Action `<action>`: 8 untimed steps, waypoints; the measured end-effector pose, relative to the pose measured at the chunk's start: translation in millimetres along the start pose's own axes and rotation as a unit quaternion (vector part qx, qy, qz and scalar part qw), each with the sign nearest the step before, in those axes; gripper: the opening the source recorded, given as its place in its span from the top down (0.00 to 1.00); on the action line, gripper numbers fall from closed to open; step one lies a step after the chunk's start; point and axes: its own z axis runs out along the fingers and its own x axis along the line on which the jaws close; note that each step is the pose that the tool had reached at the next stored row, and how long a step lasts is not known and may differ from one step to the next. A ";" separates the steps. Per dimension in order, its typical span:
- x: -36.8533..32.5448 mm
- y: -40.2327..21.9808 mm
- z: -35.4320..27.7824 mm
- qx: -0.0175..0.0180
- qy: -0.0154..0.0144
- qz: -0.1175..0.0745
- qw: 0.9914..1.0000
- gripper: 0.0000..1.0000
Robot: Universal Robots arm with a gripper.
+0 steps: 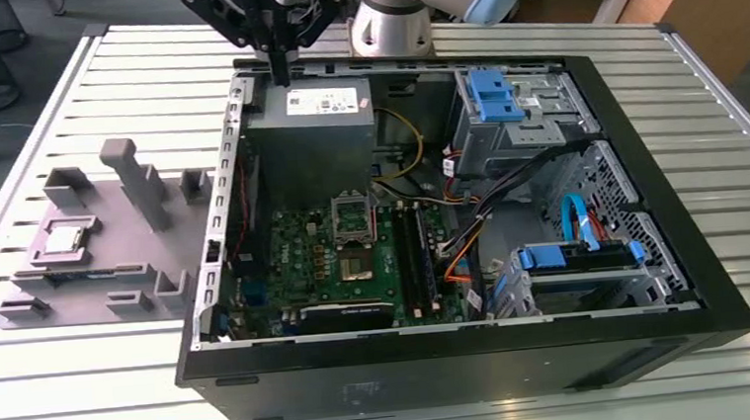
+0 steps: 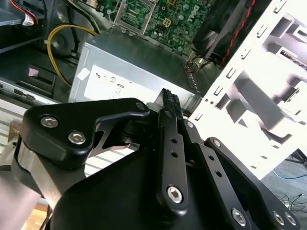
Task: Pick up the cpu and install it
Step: 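Reach for the cpu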
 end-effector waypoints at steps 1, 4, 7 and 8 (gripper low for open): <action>2.6 -0.2 0.0 0.000 0.000 0.000 1.000 0.89; 10.5 -0.8 -0.1 0.000 0.000 0.000 1.000 0.89; 18.1 -1.4 -0.1 0.000 0.000 0.000 1.000 0.89; 20.5 -1.6 0.0 0.000 0.000 0.000 1.000 0.89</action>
